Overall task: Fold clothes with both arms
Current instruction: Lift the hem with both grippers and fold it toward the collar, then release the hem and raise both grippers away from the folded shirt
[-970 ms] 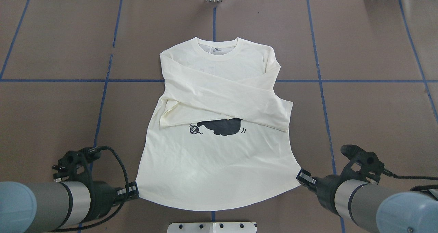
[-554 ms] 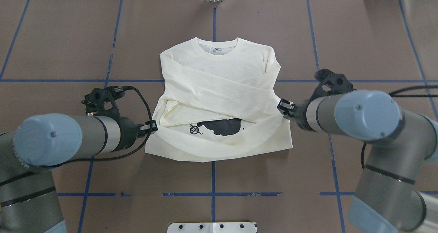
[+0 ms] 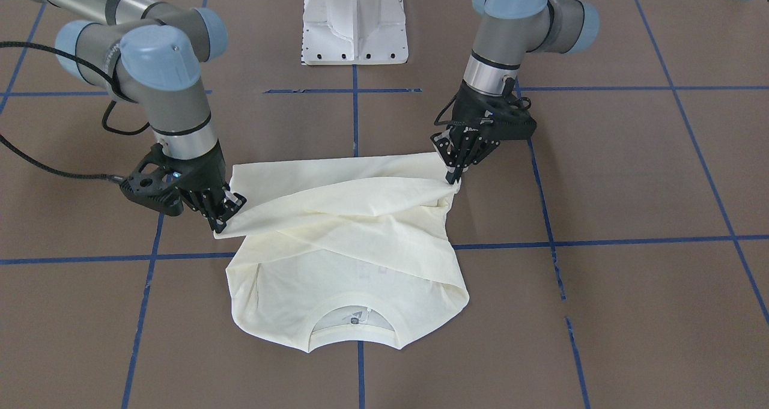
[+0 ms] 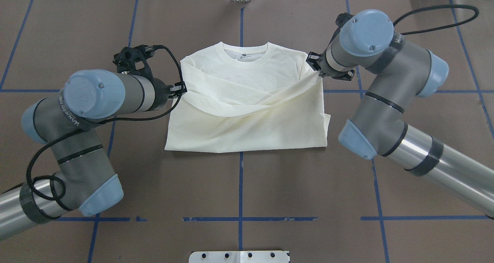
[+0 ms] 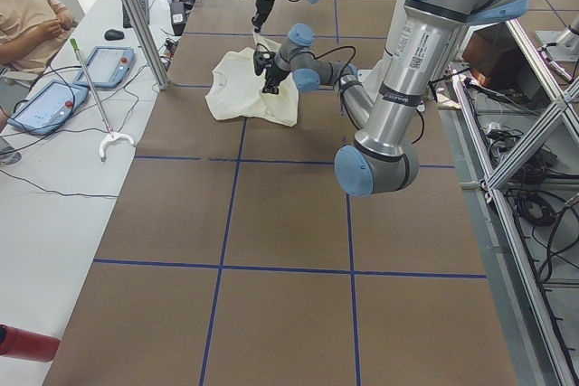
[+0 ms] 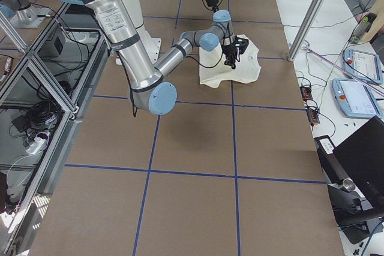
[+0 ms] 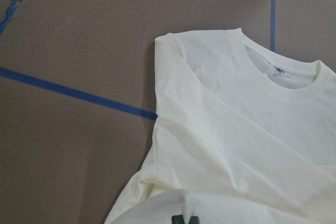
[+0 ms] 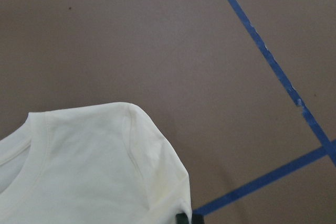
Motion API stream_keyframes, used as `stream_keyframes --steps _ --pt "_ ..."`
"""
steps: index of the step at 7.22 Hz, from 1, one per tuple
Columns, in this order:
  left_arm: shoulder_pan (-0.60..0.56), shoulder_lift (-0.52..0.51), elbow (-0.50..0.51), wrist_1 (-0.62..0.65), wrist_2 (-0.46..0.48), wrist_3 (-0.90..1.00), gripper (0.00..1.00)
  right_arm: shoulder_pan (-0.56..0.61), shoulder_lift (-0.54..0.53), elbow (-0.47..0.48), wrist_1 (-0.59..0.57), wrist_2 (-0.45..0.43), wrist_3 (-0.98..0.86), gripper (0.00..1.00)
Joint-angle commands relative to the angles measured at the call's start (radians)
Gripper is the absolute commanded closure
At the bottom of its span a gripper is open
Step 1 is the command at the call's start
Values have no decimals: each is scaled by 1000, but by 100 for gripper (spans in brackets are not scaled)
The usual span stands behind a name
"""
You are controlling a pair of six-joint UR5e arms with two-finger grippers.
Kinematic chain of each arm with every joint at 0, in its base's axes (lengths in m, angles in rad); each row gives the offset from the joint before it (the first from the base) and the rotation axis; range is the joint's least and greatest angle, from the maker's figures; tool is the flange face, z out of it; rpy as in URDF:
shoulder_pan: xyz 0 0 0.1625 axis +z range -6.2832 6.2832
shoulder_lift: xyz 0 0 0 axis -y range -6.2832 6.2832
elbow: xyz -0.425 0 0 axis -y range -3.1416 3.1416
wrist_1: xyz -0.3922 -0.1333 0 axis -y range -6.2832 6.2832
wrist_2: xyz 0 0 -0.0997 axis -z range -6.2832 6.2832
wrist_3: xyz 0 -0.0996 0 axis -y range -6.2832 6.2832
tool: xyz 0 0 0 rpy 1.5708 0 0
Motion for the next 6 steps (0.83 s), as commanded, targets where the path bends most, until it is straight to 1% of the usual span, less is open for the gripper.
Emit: stream_keyframes --steps 1,2,3,4,5,6 --pt "-76 -100 231 -113 1 61 100 55 118 -249 114 -2 -46 100" --pt "-89 -139 350 -199 5 63 100 55 125 -300 160 -5 -51 100" --pt "-92 -161 414 -225 7 67 95 48 143 -364 206 -10 -51 100" --pt "-92 -170 431 -225 7 69 95 43 149 -417 257 -10 -51 100" --pt "-98 -174 444 -227 7 83 94 43 148 -444 277 -12 -52 100" --pt "-113 -177 456 -254 5 95 85 40 149 -448 279 -12 -53 75"
